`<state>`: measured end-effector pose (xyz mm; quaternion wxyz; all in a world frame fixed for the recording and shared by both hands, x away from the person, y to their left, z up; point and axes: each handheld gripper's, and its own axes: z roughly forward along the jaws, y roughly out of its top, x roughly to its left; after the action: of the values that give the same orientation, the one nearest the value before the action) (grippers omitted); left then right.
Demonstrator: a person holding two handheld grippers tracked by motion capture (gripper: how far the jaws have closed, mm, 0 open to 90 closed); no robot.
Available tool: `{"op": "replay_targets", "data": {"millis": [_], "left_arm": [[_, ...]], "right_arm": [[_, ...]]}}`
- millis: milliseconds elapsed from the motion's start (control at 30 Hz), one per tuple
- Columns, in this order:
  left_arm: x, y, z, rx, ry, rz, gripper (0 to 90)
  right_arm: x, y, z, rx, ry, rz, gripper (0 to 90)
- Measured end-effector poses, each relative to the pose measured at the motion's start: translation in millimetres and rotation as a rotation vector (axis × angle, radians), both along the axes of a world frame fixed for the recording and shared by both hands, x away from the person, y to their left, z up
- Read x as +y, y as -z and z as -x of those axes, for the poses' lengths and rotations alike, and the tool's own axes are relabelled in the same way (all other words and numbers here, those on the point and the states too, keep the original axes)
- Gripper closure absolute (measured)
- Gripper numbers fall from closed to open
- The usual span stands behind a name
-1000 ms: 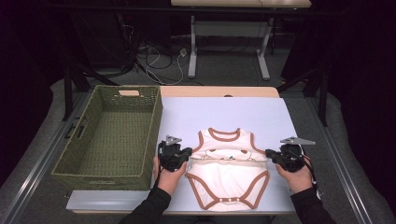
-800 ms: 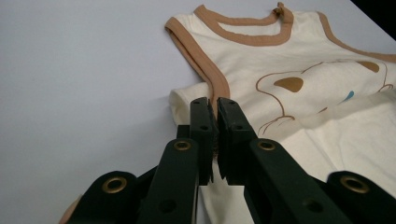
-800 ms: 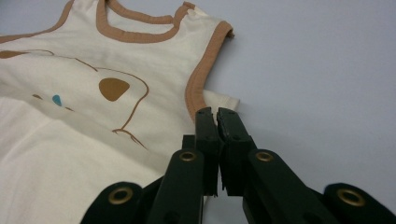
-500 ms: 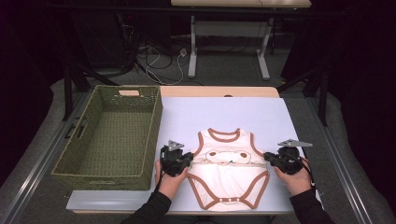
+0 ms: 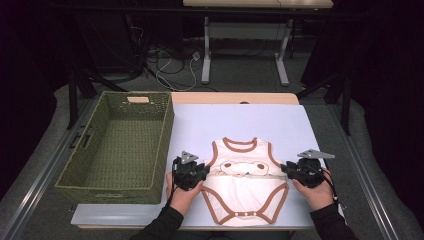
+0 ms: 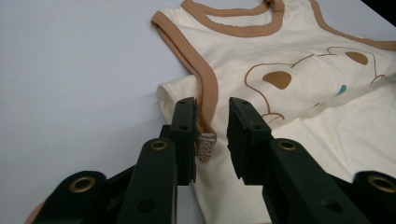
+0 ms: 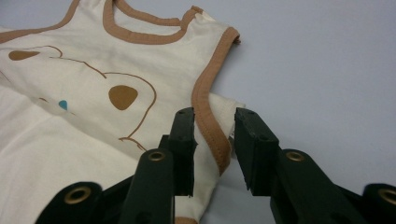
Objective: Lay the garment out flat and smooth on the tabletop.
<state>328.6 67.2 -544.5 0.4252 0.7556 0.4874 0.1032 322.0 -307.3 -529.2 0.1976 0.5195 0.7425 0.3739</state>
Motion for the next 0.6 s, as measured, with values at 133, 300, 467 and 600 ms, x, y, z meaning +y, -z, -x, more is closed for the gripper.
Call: {"op": "replay_targets", "data": {"millis": [133, 300, 467, 600], "left_arm": [[0.5, -2.9, 0.1, -0.009, 0.003, 0.01, 64.2], [1.1, -5.6, 1.2, -0.006, 0.006, 0.027, 61.7], [1.7, -9.5, 2.1, -0.01, 0.01, 0.032, 54.7], [0.4, -11.3, 2.6, -0.019, 0.012, 0.031, 48.8]], "right_arm": [[1.8, -0.6, 1.2, -0.012, -0.003, 0.007, 62.5], [4.3, -2.0, 2.5, -0.031, -0.007, 0.0, 55.6], [9.3, -2.3, 4.4, -0.038, -0.035, 0.005, 49.4], [13.3, -3.4, 5.2, -0.056, -0.054, 0.002, 43.7]]}}
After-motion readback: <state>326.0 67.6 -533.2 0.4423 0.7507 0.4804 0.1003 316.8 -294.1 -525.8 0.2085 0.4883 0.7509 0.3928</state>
